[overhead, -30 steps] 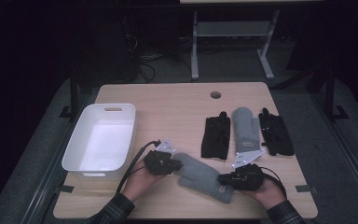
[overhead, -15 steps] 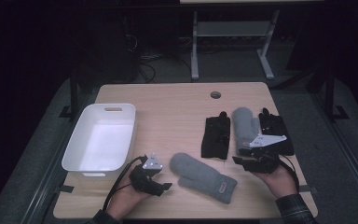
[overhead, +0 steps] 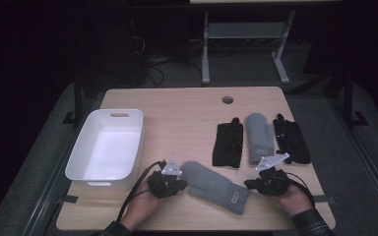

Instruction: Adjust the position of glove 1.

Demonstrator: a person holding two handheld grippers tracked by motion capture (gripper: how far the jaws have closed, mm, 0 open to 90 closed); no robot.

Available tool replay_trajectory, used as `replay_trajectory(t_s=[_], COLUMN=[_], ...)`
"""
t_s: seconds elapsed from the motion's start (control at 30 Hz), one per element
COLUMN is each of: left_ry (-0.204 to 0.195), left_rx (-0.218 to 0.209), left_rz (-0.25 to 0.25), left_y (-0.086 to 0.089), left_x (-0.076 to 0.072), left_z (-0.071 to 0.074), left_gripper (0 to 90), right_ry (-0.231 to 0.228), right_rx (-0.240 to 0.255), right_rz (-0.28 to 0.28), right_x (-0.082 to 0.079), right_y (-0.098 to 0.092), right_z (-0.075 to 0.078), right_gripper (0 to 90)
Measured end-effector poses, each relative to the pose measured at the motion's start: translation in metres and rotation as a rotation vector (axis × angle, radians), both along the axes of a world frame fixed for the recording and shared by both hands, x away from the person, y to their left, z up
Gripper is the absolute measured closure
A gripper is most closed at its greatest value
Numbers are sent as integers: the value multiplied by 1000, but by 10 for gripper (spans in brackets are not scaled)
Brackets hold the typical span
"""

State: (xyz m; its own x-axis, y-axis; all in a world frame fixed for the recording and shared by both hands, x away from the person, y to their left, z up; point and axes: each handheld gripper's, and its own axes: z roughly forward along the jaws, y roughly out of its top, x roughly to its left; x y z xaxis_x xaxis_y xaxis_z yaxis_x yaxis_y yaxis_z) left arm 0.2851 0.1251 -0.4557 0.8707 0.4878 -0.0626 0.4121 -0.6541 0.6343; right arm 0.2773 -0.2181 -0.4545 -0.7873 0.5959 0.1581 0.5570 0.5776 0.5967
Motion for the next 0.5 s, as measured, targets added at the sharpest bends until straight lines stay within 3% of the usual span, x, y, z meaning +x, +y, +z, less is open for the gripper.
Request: replay_trajectory(t_s=[0.13,0.3,0.5], left_ry=[-5,-25,-35], left_rx=[22,34,27], left_rz=[3,35,73], left_y=[-6,-6,-2], left_x=[8,21,32], left_z=[-3,-3,-1], left_gripper=[851,845,840], right_ry=[27,41,19], right_rx=[26,51,74], right_rz=[35,118,153], right_x=[-3,-7,-4], right_y=[4,30,56], right_z=[-4,-6,-4], right_gripper=[899,899,900])
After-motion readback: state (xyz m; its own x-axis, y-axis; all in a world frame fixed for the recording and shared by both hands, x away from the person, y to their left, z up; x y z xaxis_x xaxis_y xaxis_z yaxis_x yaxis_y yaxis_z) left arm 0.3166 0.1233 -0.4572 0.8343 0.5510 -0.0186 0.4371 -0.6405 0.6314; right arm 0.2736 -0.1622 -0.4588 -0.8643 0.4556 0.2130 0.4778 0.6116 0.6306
